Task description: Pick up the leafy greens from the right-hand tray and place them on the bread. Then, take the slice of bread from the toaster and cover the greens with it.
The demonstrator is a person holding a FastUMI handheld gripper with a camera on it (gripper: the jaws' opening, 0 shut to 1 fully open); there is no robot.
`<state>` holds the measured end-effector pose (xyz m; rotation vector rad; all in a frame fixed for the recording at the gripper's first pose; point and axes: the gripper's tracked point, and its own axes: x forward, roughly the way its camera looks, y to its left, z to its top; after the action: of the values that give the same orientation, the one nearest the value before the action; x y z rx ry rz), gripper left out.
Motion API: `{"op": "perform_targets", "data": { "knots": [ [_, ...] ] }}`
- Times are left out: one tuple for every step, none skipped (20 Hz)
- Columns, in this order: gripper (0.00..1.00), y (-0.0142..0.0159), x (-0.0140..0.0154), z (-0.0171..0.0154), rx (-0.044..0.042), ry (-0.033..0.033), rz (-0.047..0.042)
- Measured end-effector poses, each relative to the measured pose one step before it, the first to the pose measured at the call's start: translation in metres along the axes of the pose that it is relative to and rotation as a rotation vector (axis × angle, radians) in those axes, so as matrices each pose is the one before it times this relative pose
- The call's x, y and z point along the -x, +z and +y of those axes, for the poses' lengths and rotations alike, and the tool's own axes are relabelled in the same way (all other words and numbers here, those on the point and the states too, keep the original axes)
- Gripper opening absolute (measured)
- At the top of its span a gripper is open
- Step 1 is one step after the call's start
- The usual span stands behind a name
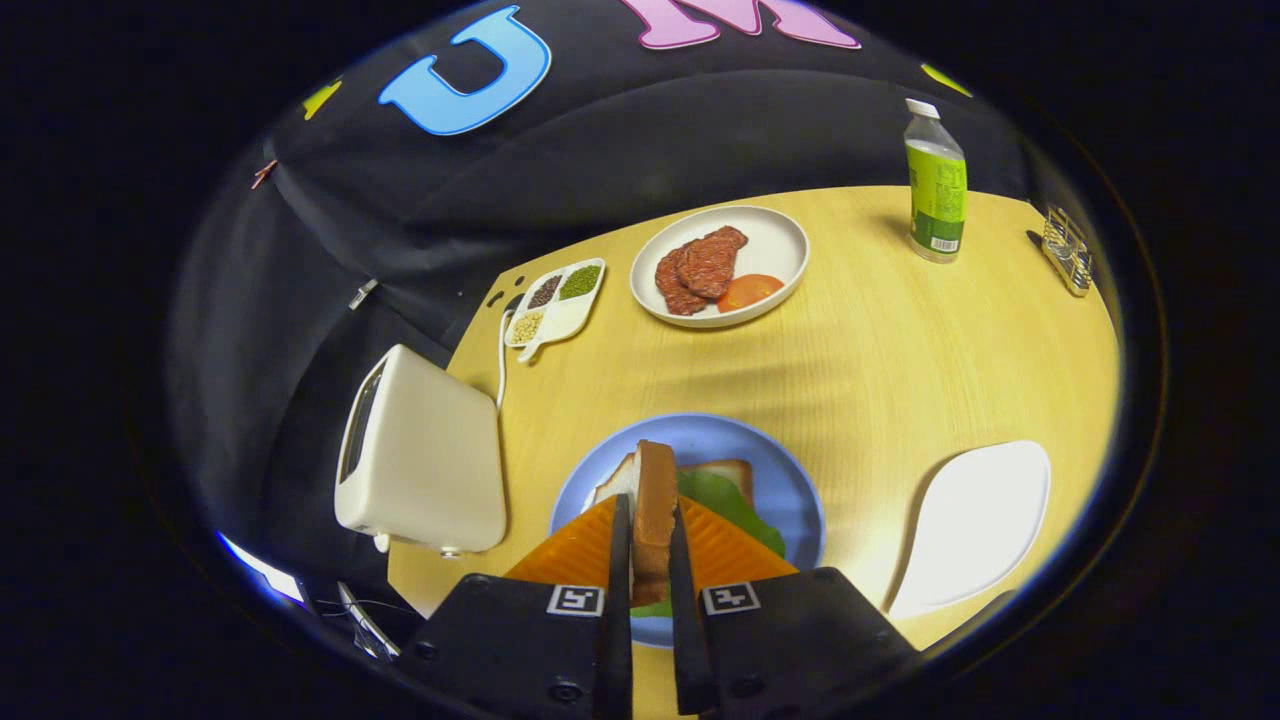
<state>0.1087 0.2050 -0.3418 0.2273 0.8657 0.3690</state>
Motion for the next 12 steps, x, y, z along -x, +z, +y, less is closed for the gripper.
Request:
{"op": "perform_targets", "data": {
  "knots": [
    [0.21,-0.00039,0.00145,-0.00522,0.00443,-0.02065,0.00043],
    [0.32,-0.00210,-0.00075,-0.01026,0.01218,-0.03739,0.00216],
    [0.40,-0.00111,0.00058,-0.00611,0.00444,-0.02166,-0.00229],
    [0.46,0.00212,0.00216,-0.00345,-0.00582,-0.01213,-0.01053],
    [0.60,0.00204,0.00291,-0.00220,-0.00506,-0.00284,-0.01102],
    [0.75,0.00143,0.00472,-0.00114,-0.00426,0.00357,-0.00728],
    [0.78,0.00102,0.00632,0.00029,-0.00531,0.01051,-0.00205],
    [0.83,0.00253,0.00868,0.00236,-0.00539,0.01874,-0.00001],
    [0.89,0.00182,0.00729,0.00154,-0.00486,0.00732,-0.00915],
    [0.94,0.00803,0.00993,-0.00284,0.00685,-0.00742,-0.02402],
    [0.99,0.00929,0.01105,-0.00276,0.01279,-0.00932,-0.02859],
    [0.99,0.00974,0.01238,-0.00212,0.01407,-0.00994,-0.02753]
  ]
}}
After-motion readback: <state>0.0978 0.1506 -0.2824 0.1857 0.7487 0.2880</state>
